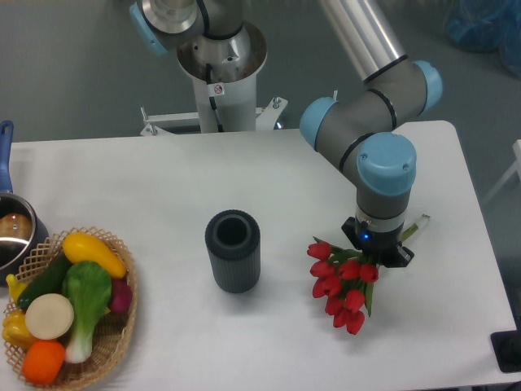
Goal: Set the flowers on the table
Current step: 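Lay the tulips flat on the table and open the gripper, then raise the open gripper up away from the tulips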
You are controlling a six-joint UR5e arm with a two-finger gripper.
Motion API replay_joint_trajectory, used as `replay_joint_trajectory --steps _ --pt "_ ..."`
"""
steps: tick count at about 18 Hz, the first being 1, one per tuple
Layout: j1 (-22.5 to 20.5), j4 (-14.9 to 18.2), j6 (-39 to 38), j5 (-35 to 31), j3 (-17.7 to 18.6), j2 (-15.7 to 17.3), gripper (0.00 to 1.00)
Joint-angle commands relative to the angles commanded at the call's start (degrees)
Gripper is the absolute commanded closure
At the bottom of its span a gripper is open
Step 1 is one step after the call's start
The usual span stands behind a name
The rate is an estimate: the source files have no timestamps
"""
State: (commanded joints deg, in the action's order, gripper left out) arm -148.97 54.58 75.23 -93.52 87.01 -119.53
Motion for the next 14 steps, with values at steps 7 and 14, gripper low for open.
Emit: replay_joint_trajectory --steps 7,14 --pt "-0.1 -0.2 0.1 0.5 0.8 0.3 0.12" --pt "-0.6 -1.0 -4.6 0.5 1.8 3.2 0.00"
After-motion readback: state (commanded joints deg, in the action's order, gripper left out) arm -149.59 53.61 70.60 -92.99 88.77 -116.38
